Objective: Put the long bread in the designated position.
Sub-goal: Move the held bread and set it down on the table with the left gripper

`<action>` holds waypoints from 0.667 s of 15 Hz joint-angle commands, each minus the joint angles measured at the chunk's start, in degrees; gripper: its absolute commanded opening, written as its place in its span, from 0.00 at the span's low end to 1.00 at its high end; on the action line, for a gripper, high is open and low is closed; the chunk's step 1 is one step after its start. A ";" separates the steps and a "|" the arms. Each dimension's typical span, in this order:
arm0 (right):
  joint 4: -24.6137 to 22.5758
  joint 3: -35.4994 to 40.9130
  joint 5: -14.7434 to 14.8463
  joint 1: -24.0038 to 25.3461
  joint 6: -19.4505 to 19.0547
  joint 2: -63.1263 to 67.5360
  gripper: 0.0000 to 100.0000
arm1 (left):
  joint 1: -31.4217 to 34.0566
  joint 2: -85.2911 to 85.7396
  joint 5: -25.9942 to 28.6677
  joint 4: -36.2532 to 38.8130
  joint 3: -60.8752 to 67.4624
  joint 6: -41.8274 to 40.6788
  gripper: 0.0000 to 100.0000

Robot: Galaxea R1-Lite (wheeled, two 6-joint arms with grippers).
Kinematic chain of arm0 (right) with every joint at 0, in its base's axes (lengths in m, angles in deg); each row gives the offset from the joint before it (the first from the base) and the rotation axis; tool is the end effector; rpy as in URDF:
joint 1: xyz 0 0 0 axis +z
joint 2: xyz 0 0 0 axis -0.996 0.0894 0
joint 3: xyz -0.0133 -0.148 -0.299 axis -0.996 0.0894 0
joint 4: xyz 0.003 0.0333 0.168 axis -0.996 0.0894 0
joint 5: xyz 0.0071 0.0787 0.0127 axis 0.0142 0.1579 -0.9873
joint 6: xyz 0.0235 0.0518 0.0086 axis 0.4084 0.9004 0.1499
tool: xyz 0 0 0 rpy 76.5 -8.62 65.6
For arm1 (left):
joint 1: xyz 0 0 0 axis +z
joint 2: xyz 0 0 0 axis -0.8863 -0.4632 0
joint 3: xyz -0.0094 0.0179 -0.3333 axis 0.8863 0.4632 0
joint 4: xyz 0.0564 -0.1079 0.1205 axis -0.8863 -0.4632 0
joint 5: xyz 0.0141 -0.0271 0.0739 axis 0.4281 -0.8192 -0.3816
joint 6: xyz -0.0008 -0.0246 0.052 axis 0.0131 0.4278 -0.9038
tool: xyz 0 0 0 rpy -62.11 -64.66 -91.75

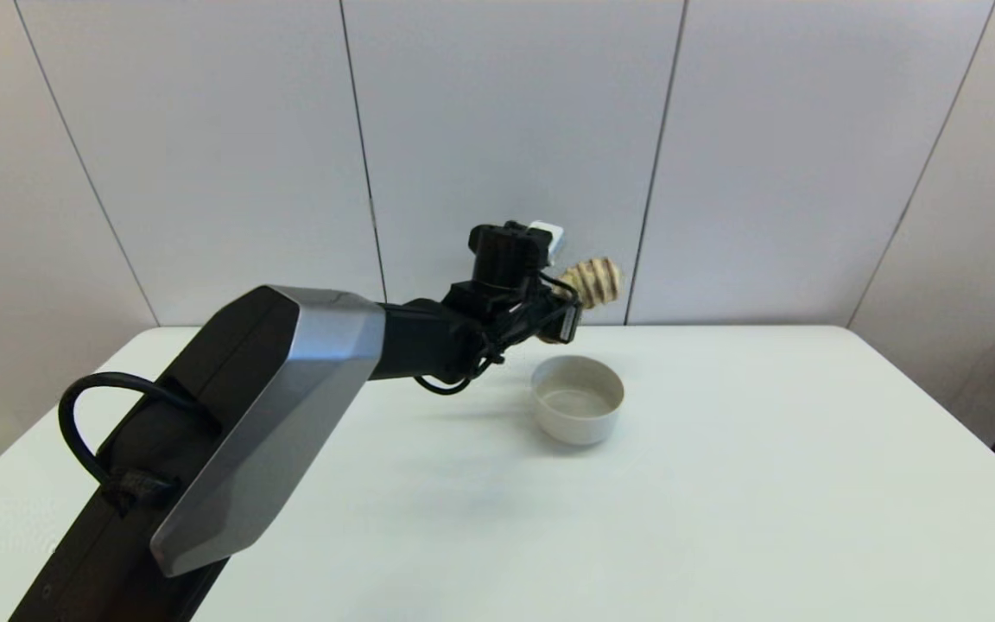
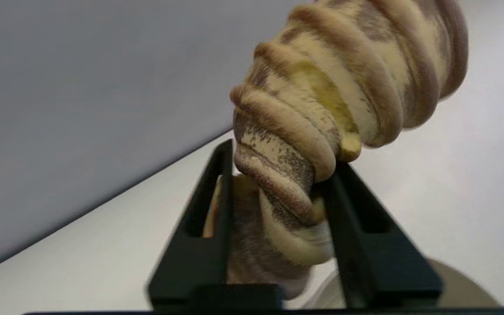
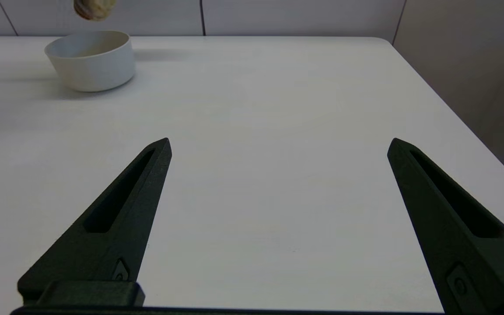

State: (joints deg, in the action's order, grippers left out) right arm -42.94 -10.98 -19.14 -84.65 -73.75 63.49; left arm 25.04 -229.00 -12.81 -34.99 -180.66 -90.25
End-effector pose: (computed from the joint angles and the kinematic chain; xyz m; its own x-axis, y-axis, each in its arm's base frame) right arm -0.0427 -0.0001 0.0741 1.0000 0.0055 -0.0078 -0.0056 1.0000 -0.0043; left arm 0.4518 -0.3443 0.1552 0.7723 -0.5743 -0.2716 0.6019 0.7982 0.0236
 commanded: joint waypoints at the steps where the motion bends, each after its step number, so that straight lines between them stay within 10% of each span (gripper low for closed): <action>1: 0.00 0.00 -0.08 0.04 -0.02 0.07 1.00 | 0.45 0.44 -0.26 -0.06 0.00 -0.11 1.00; 10: 0.00 0.00 0.01 -0.04 -0.02 0.07 1.00 | 1.33 0.97 -3.69 -3.13 0.00 -1.25 1.00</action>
State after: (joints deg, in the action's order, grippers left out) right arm -42.91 -10.98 -19.11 -84.62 -73.75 63.49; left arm 26.31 -228.31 -16.46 -38.22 -180.63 -91.38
